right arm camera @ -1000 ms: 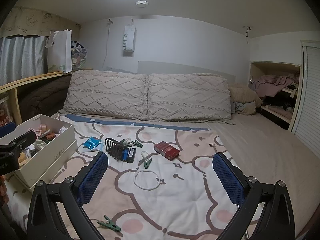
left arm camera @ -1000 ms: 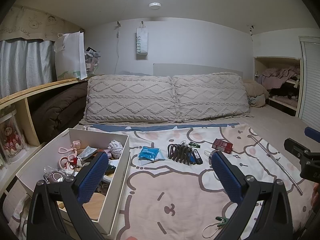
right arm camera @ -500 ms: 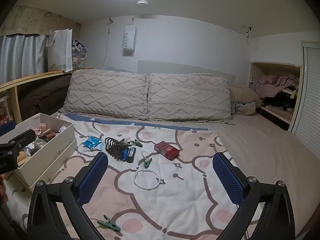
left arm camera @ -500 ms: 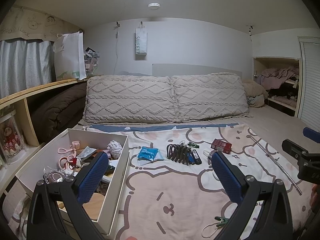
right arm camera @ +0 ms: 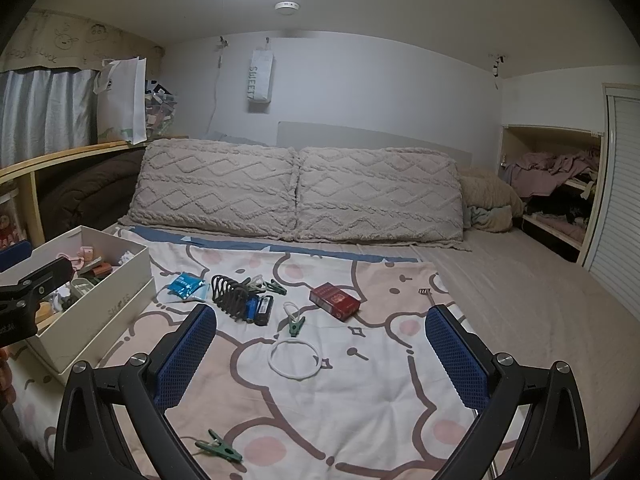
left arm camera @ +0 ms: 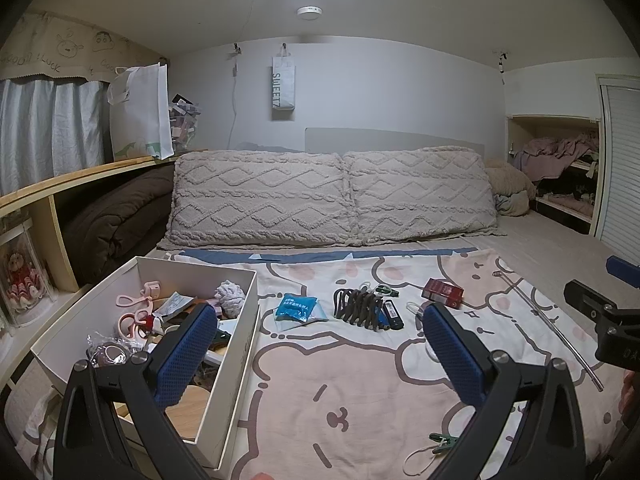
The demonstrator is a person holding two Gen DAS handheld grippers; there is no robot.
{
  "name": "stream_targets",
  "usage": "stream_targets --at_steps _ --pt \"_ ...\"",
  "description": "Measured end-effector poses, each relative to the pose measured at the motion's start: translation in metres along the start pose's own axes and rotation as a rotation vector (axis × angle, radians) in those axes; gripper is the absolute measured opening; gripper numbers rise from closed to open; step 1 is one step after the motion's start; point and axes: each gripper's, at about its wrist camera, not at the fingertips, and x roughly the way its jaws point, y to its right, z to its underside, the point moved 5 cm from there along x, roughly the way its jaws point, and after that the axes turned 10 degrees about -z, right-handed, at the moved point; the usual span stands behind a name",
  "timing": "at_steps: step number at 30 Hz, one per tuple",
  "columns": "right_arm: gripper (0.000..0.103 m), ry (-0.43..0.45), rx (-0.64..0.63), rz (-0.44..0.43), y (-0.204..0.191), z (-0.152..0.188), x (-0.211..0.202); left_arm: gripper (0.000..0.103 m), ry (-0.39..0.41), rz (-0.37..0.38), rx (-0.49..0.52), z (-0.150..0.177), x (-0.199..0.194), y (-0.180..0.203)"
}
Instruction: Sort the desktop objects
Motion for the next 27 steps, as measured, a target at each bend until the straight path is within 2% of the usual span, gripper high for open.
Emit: stream_targets --at_steps 19,27 --pt "0.103 -0.066 0.029 0.020 0.011 0.012 0.021 0.103 -0.033 0.025 0.026 0.007 0.011 0.018" --pt "0.103 -0.082 0.052 0.037 0.021 0.018 0.026 0.103 -0.090 0.067 0.054 0.025 0.027 0.039"
